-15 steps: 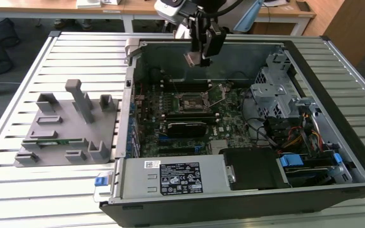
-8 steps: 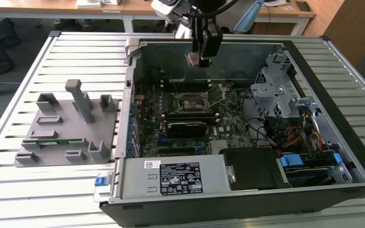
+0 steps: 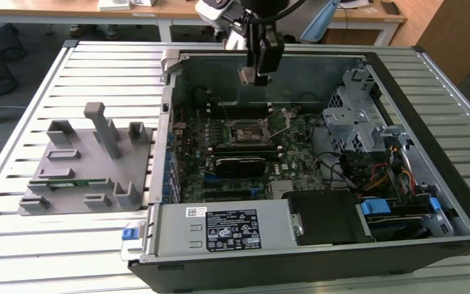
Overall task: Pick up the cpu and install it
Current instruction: 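Place the cpu into insertion slot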
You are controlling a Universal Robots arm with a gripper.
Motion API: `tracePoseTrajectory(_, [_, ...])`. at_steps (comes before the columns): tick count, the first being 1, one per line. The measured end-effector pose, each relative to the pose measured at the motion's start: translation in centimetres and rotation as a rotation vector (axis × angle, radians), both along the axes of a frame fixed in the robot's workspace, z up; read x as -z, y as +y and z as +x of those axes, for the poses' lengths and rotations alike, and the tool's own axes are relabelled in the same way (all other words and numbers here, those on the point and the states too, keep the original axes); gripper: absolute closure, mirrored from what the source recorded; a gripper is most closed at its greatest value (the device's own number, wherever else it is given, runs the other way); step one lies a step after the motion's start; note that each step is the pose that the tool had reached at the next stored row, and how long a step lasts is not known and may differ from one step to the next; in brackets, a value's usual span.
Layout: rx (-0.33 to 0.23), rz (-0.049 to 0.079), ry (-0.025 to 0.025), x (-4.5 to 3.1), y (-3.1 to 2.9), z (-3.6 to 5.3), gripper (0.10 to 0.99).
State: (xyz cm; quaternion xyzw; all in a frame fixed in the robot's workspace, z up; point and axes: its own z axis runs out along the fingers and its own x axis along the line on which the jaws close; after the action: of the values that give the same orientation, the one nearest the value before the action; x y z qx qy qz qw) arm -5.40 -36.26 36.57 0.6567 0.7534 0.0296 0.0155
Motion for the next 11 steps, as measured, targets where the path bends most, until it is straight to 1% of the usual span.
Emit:
tracePoseTrajectory(2, [0.014, 0.0, 0.0, 0.3, 0.09, 0.03, 0.553])
tracePoseTrajectory(9, [0.02, 0.0, 0.0003, 1.46, 0.41, 0.17, 0.553])
tracePoseTrajectory(11, [0.031, 0.0, 0.0002, 1.74, 0.44, 0.23, 0.553])
